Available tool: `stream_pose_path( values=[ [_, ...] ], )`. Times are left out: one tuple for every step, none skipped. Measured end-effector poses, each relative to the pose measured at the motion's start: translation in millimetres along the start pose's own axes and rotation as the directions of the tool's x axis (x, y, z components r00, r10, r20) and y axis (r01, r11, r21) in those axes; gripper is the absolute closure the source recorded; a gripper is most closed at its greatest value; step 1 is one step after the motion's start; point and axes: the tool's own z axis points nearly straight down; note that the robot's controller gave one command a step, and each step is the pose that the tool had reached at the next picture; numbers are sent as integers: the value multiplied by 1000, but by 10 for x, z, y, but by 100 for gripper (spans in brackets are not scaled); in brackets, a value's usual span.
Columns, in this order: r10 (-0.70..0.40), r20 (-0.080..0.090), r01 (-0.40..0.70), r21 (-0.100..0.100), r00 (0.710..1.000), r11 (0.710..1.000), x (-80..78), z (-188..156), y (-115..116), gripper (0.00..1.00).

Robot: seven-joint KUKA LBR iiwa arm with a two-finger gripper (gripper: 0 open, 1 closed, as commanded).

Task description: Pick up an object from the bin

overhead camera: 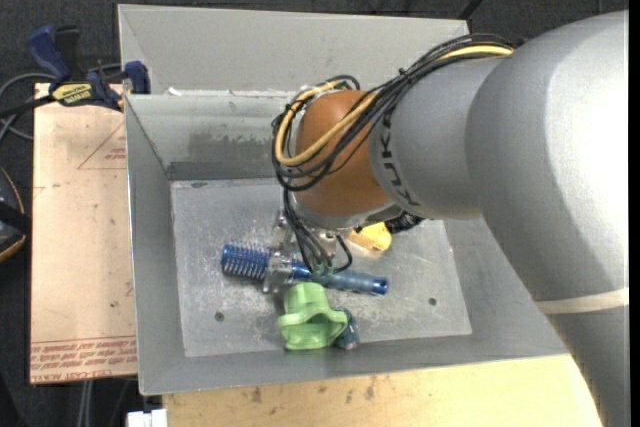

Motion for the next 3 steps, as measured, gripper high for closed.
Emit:
stream_pose_path(
  values=[
    [1,-5,-1,3,1000,1000,-5,-167,1,100],
    [3,-5,-3,3,1000,1000,-10,-342,1,100],
    [4,1,-4,1,1000,1000,-34,-1083,8,100]
  ],
)
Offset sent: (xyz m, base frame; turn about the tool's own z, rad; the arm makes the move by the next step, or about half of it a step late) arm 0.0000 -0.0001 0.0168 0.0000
